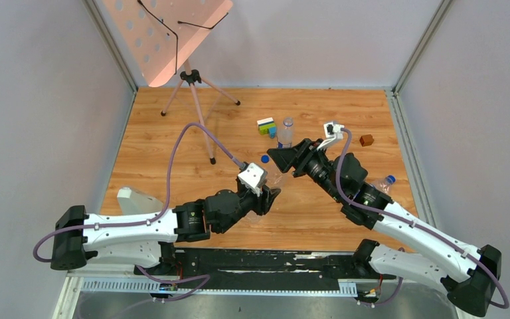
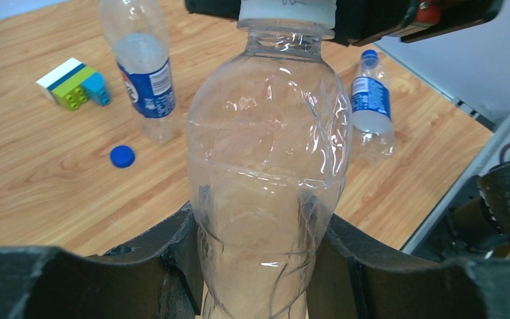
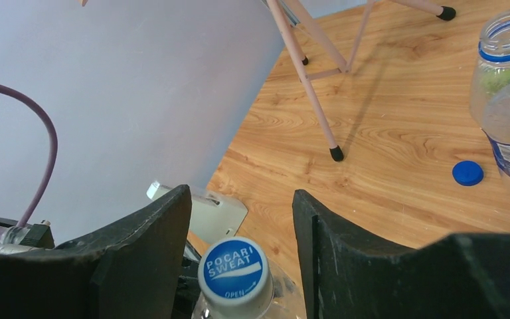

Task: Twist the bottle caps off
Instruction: Unscrew the bottle cap from the plastic bottle.

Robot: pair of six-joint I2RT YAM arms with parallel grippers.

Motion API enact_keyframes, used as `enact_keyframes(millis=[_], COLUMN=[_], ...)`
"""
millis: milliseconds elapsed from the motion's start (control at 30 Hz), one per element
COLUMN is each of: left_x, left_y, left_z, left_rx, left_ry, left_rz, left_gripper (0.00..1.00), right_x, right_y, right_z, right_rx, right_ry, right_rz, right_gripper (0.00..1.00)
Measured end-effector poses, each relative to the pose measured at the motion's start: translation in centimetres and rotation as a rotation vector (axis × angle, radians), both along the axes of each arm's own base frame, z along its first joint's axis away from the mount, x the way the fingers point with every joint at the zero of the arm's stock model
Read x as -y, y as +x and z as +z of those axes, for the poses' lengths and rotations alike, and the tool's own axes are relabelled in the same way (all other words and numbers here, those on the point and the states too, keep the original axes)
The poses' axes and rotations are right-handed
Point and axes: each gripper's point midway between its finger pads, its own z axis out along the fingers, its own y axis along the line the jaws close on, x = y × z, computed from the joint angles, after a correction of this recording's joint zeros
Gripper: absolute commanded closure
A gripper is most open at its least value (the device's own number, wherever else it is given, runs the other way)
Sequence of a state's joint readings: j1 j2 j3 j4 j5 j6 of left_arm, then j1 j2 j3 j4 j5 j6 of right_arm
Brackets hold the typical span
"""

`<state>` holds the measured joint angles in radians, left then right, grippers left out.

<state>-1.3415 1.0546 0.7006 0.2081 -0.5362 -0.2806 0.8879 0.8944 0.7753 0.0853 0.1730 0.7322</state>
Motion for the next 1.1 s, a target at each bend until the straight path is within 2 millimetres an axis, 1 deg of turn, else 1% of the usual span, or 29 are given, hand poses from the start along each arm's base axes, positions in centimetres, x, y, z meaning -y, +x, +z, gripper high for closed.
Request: enact_keyframes(millis=[67, 133, 167, 300, 400, 467, 500, 633, 700, 733, 967, 1100], left_x=[-0.4, -0.6, -0.7, -0.8, -0.6, -0.7, -0.8, -1.0, -1.1, -1.1, -1.0, -0.8], left_y=[0.3, 0.6, 0.6, 0.9, 1.0, 1.0, 1.1, 1.2, 1.2, 1.2, 1.2, 1.4], left_z=[-0.2, -0.3, -0.3, -0.5, -0.3, -0.3, -0.3, -0.4, -0.6, -0.6, -0.5, 0.0], left_rx=[0.001, 0.003, 0.004, 0.006, 0.008, 0.01, 0.012, 0.013, 0.013, 0.013, 0.013, -0.005], left_ry=[0.012, 0.018, 0.019, 0.027, 0.027, 0.028, 0.028, 0.041, 0.047, 0.048, 0.041, 0.008], left_rz=[0.026, 0.047, 0.052, 0.071, 0.075, 0.083, 0.089, 0.098, 0.1, 0.099, 0.094, 0.052], left_gripper=[1.0, 1.0, 1.0, 1.0, 1.0, 1.0, 1.0, 1.0, 1.0, 1.0, 1.0, 1.0], right_x=[0.1, 0.1, 0.1, 0.1, 0.0, -0.1, -0.1, -0.2, -0.2, -0.2, -0.3, -0.1], right_y=[0.1, 0.1, 0.1, 0.1, 0.1, 0.1, 0.1, 0.1, 0.1, 0.1, 0.0, -0.6], right_z=[0.0, 0.1, 0.1, 0.0, -0.1, -0.4, -0.5, -0.8, -0.9, -0.9, -0.6, 0.1], right_rx=[-0.002, -0.004, -0.004, -0.012, -0.016, -0.024, -0.027, -0.032, -0.034, -0.035, -0.014, 0.032], right_ry=[0.003, 0.006, 0.006, 0.012, 0.009, 0.004, 0.001, -0.007, -0.01, -0.01, -0.006, 0.026], right_rz=[-0.009, -0.011, -0.011, -0.008, -0.007, -0.007, -0.007, -0.003, 0.0, 0.0, 0.013, 0.062], right_gripper=[0.44, 0.52, 0.55, 0.51, 0.58, 0.57, 0.59, 0.79, 0.97, 1.0, 1.0, 1.0])
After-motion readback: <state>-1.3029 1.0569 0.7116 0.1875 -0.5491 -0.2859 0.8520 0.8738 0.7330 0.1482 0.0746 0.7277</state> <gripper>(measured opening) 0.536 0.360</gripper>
